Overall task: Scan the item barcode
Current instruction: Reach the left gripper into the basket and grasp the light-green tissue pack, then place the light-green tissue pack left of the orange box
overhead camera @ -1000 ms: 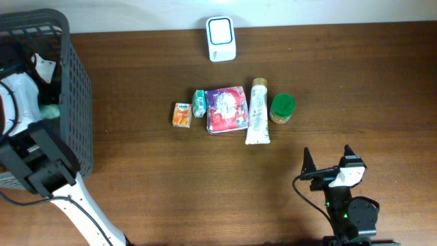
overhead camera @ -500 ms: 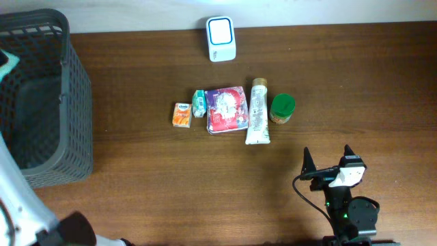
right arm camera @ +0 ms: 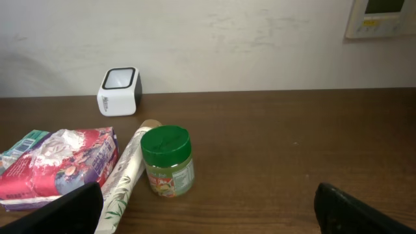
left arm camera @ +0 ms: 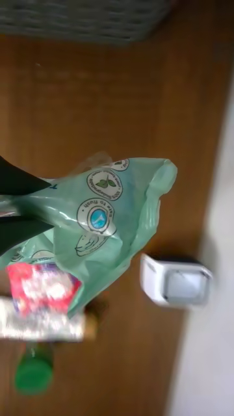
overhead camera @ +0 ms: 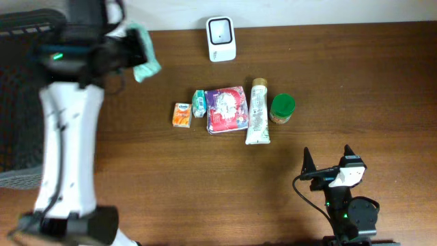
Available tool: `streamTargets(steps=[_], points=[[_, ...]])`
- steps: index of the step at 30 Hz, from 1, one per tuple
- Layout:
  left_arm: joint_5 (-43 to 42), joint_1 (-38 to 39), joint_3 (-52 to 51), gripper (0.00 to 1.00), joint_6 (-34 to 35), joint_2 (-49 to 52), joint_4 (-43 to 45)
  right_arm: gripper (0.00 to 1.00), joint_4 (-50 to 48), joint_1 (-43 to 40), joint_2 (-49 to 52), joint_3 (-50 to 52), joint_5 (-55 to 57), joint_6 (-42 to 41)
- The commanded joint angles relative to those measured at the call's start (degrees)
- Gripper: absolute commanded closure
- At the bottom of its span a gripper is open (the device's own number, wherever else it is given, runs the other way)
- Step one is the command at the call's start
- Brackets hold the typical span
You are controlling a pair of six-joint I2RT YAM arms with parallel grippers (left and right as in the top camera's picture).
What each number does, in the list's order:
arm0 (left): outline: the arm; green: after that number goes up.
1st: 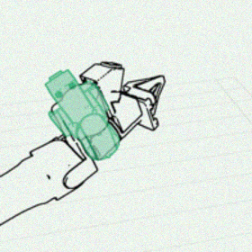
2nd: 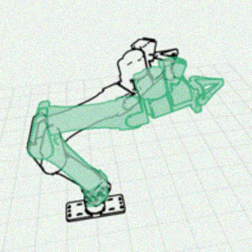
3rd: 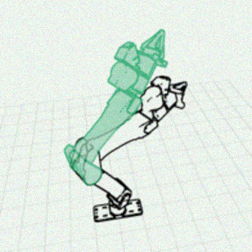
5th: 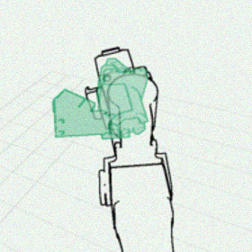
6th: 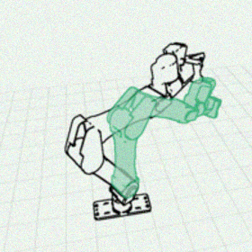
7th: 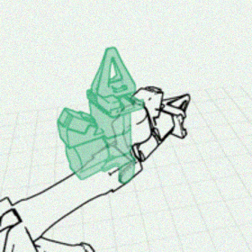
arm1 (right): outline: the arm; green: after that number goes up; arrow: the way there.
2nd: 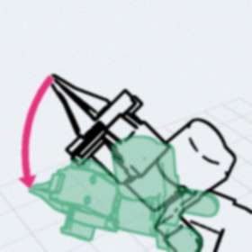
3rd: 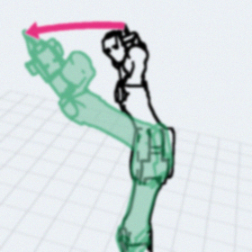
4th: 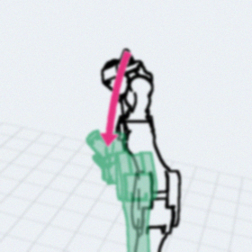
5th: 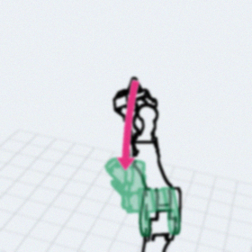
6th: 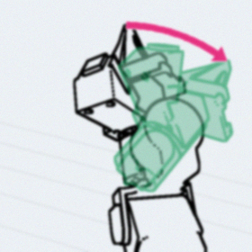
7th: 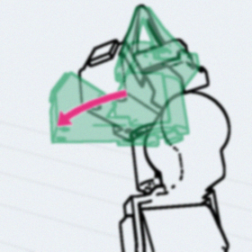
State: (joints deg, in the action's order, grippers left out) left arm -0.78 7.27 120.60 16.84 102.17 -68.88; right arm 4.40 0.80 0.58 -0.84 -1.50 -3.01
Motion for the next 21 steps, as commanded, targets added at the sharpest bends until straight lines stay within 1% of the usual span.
streamTargets(steps=[1, 2, 6, 12, 15, 18, 20, 21], points=[[16.2, 3.8, 0.2, 1.00, 6.6, 7.5, -3.3, 0.01, 0.0, 0.3, -0.4, 0.5, 0.3, -0.5], [18.1, 4.2, 0.2, 1.00, 7.4, 10.4, -3.5, 0.01, 0.1, 0.3, -0.4, 0.5, 0.3, -0.5], [17.9, 5.3, 0.2, 1.00, 7.4, 18.8, -5.7, 0.01, 0.1, 0.3, -0.4, 0.5, 0.3, -0.5], [17.5, 6.3, 0.2, 1.00, 6.8, 28.7, -8.8, 0.01, 0.1, 0.3, -0.4, 0.5, 0.3, -0.5], [16.7, 6.4, 0.2, 1.00, 1.2, 30.9, -8.6, 0.01, 0.1, 0.3, -0.4, 0.5, 0.3, -0.5], [16.6, 6.5, 0.2, 0.99, -2.3, 31.5, -6.7, 0.01, 0.1, 0.3, -0.4, 0.5, 0.3, -0.5], [15.4, 6.5, 0.2, 0.95, -5.1, 31.6, -5.7, 0.01, 0.1, 0.3, -0.4, 0.5, 0.3, -0.5], [14.9, 6.4, 0.2, 0.88, -5.2, 31.6, -5.8, 0.01, 0.0, 0.3, -0.4, 0.5, 0.3, -0.5]])
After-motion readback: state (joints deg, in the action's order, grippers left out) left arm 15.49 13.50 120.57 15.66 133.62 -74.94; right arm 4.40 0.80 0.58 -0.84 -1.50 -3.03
